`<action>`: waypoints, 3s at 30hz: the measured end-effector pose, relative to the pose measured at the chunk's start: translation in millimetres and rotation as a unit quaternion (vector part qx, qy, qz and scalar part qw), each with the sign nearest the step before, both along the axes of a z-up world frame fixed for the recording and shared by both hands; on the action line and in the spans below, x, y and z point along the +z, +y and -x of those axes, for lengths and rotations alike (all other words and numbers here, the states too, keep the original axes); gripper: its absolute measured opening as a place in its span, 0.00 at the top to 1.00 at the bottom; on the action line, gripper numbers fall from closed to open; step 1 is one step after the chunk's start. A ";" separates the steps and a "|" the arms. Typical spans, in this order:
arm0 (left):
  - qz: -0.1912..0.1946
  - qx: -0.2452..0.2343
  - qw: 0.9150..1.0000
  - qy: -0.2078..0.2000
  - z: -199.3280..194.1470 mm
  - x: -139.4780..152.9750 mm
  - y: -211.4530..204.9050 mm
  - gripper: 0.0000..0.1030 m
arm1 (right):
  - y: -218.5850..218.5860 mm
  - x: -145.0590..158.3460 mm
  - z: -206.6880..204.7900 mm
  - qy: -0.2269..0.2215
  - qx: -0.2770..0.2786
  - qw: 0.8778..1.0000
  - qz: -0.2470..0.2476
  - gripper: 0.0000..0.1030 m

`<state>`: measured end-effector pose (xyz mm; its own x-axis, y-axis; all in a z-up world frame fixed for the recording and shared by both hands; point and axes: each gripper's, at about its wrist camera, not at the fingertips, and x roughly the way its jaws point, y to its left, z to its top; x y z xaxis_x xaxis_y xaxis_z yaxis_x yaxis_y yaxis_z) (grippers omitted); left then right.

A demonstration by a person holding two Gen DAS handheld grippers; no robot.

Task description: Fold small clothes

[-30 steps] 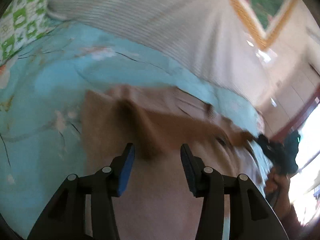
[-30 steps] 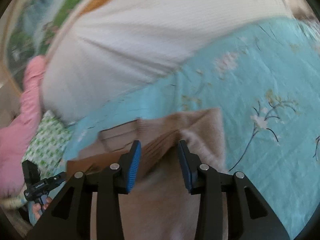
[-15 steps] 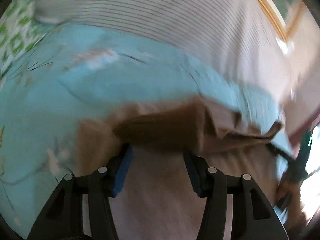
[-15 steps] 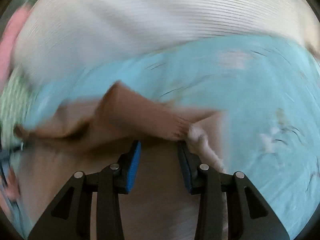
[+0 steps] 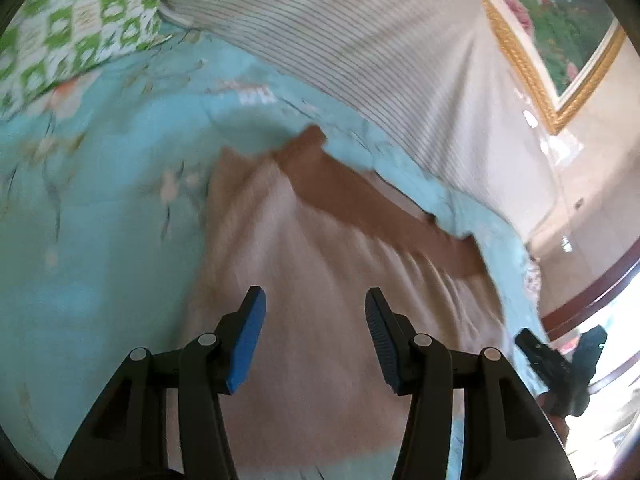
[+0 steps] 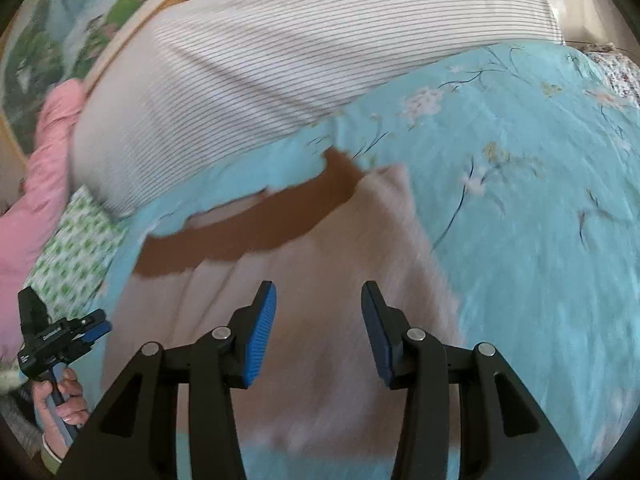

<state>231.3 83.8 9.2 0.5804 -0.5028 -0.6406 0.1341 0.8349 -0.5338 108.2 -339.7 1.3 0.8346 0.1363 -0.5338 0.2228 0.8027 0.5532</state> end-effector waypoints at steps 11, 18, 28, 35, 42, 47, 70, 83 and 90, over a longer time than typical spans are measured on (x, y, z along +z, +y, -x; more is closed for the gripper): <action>0.039 -0.010 0.999 0.022 111.4 -9.5 -12.2 0.46 | 69.7 -1.0 75.1 -0.010 0.042 0.999 0.030 0.48; 0.039 0.000 0.999 0.034 140.2 -25.7 -12.0 0.38 | 88.6 -20.6 105.1 -0.012 0.036 0.999 0.019 0.48; 0.075 0.034 0.996 0.045 136.5 -50.4 -11.1 0.30 | 93.0 -38.0 125.1 -0.009 0.032 0.999 -0.003 0.48; 0.115 0.087 0.989 0.039 92.8 -57.3 5.2 0.30 | 94.8 -32.0 123.5 -0.019 0.036 0.999 -0.008 0.48; 0.110 0.140 0.984 0.022 40.2 -53.2 8.7 0.32 | 93.6 -28.3 117.7 -0.022 0.041 0.999 -0.009 0.48; 0.096 0.110 0.989 0.001 23.1 -41.1 -5.6 0.74 | 82.1 -27.9 104.3 -0.022 0.048 0.998 -0.018 0.47; -0.016 -0.162 0.982 -0.096 36.1 -6.7 -213.7 0.94 | -7.5 -20.2 -88.4 -0.015 0.211 0.945 -0.249 0.39; -0.015 -0.181 0.974 -0.132 43.9 24.6 -238.6 0.94 | 4.5 30.3 -120.1 -0.024 0.236 0.963 -0.128 0.85; -0.023 -0.217 0.969 -0.117 39.5 6.9 -310.3 0.93 | -45.0 9.7 -93.8 -0.007 0.189 0.981 -0.049 0.85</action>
<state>191.8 -226.5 16.1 0.4526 -0.7061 -0.5445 0.5902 0.6950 -0.4106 201.9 -384.7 11.0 0.7216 0.4879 -0.4912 -0.0890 0.7690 0.6331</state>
